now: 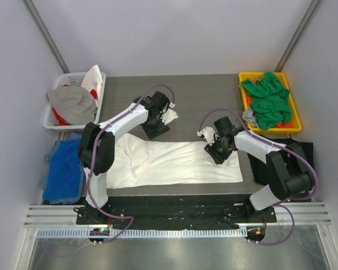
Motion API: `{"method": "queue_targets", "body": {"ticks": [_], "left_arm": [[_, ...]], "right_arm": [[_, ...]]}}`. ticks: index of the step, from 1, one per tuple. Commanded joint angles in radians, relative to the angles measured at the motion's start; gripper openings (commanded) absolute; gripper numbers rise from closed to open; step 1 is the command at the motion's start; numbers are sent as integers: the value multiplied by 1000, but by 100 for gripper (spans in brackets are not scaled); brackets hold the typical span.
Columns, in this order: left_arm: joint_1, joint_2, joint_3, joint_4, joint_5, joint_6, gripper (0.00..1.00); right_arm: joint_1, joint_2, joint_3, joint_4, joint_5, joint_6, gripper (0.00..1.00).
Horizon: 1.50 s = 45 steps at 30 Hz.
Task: Fold and stack the t-shirts
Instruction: Fold the other side of the tshirt into a rectangle
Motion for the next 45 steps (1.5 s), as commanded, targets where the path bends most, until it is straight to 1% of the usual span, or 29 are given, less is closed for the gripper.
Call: {"method": "queue_targets", "body": {"ticks": [1,6,8,17,24,31,38,45], "left_arm": [[32,-17,-4,-59,98,83,68],[49,-11,-16,-103,119,133,64],[52,6,-12,-119,161,150,61],[94,66,22,-191,228,222,58],[114,88,42,-214,240,239,53],[115,80,79,-231,257,235,53],[117,92,79,-241,250,242,51],[126,109,71,-221,243,245,42]], "right_arm": [[4,33,-28,32,16,-2,45],[4,30,-26,33,14,-1,45],[4,30,-29,33,14,-1,45],[4,27,-34,30,17,-1,45],[4,25,-35,32,14,1,45],[4,31,-35,32,17,-1,45],[2,31,-35,32,16,-1,45],[4,31,-38,32,19,-2,45]]}}
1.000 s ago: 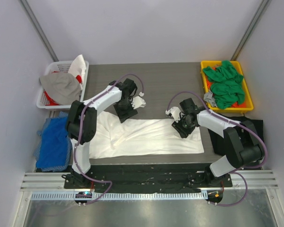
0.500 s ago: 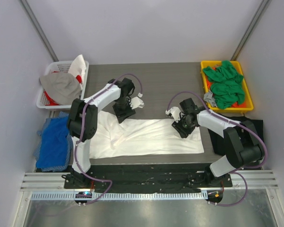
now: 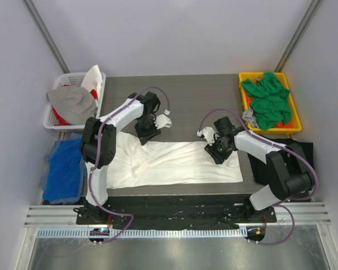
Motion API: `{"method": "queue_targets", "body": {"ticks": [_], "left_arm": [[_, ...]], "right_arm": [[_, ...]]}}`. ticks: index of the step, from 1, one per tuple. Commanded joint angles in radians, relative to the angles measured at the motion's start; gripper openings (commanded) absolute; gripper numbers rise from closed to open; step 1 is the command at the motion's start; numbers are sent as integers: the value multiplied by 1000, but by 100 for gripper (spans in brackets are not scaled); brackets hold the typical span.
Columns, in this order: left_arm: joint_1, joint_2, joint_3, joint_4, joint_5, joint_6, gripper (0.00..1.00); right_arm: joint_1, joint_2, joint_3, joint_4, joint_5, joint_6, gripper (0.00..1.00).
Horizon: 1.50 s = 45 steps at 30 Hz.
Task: Fold and stack the t-shirts
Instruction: Fold the other side of the tshirt into a rectangle
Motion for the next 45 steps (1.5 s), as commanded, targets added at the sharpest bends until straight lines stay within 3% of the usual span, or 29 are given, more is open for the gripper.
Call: {"method": "queue_targets", "body": {"ticks": [1,6,8,10,18,29,45], "left_arm": [[15,18,18,-5,9,15,37],[24,38,22,-9,4,11,24],[27,40,22,-10,4,5,8],[27,34,21,-18,6,1,0],[26,-67,-19,-41,10,-8,0],[27,-322,-249,-58,-68,6,0],[27,-564,-514,-81,-160,23,0]], "right_arm": [[4,31,-38,32,19,-2,45],[4,32,-38,32,19,-2,44],[4,31,-38,30,19,-2,44],[2,32,-41,30,19,-4,44],[4,42,-38,30,17,-4,44],[4,52,-37,30,14,-7,44],[4,52,-37,29,13,-8,44]]}}
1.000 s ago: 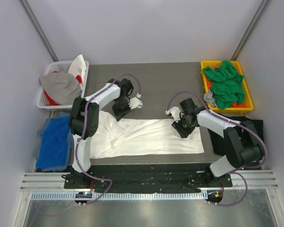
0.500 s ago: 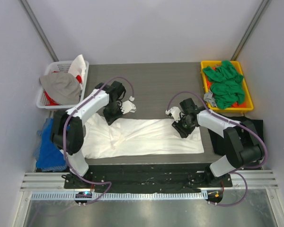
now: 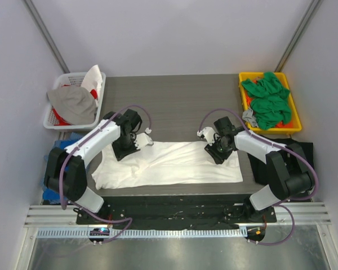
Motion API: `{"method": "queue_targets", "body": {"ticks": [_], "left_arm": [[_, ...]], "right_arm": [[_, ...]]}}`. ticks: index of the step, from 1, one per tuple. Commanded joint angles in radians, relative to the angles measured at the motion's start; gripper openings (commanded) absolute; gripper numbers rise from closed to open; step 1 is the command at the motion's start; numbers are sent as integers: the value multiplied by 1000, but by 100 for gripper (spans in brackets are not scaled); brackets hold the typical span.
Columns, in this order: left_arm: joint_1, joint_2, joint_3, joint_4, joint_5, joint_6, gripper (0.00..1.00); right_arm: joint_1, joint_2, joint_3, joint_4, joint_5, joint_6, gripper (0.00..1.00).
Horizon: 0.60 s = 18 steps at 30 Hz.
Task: Fold and stack the t-shirts
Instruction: Fold the other side of the tshirt into a rectangle
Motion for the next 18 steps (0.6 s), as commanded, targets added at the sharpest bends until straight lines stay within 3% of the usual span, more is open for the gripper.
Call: {"method": "queue_targets", "body": {"ticks": [1,10,18], "left_arm": [[5,-101,-47,-33,-41,26,0],[5,-230,-138,-56,-96,51,0],[5,-299,-240,40,-226,77,4]], "right_arm": [[4,53,-35,28,14,-6,44],[2,59,-29,27,14,-2,44],[4,57,-27,22,11,0,44]]}}
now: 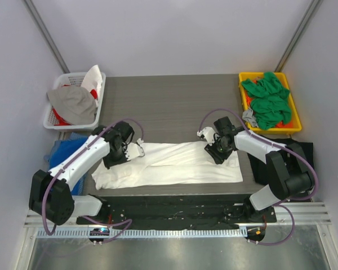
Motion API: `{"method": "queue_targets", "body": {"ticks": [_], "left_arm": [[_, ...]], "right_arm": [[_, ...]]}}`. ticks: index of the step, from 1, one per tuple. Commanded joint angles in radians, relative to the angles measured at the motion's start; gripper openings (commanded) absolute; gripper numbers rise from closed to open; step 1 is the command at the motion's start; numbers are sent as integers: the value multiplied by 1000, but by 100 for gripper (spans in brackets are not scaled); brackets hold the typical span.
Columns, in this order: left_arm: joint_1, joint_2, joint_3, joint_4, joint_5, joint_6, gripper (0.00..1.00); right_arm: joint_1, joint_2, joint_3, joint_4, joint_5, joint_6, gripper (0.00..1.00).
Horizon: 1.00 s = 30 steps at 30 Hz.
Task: Fold and stack the t-shirts
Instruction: Fold the other side of the tshirt into a rectangle
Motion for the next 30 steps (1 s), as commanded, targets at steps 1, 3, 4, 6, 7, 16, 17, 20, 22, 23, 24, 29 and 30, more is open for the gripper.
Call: {"method": "queue_targets", "body": {"ticks": [1,3,4,6,7,16,17,20,22,23,24,29,30], "left_arm": [[5,-42,-46,80,-109,35,11],[3,-50,-72,111,-142,42,14],[5,-53,-80,137,-152,44,20],[5,-66,-94,160,-179,51,29],[6,-76,-97,195,-190,50,38],[11,-137,16,154,-63,13,59],[11,-133,24,137,-11,9,59],[11,-96,23,107,101,-8,59],[11,-68,18,70,155,-8,56],[9,-47,17,59,231,-10,56],[9,-41,12,41,259,-7,53],[-1,-56,-36,76,338,-7,51],[-1,-51,-45,90,336,-5,51]], "right_arm": [[5,52,-29,21,9,-1,44],[4,46,-30,20,11,-1,44],[5,46,-32,18,11,-2,44],[4,46,-33,18,12,-2,44],[5,46,-33,18,12,-2,44],[5,51,-30,18,8,-4,44],[4,51,-29,20,6,-4,44],[6,57,-26,18,3,-1,44],[4,54,-24,17,3,-1,44],[5,51,-26,17,4,-1,44],[6,51,-30,17,6,-2,44],[4,62,-29,17,8,-2,44],[5,65,-24,18,8,1,44]]}}
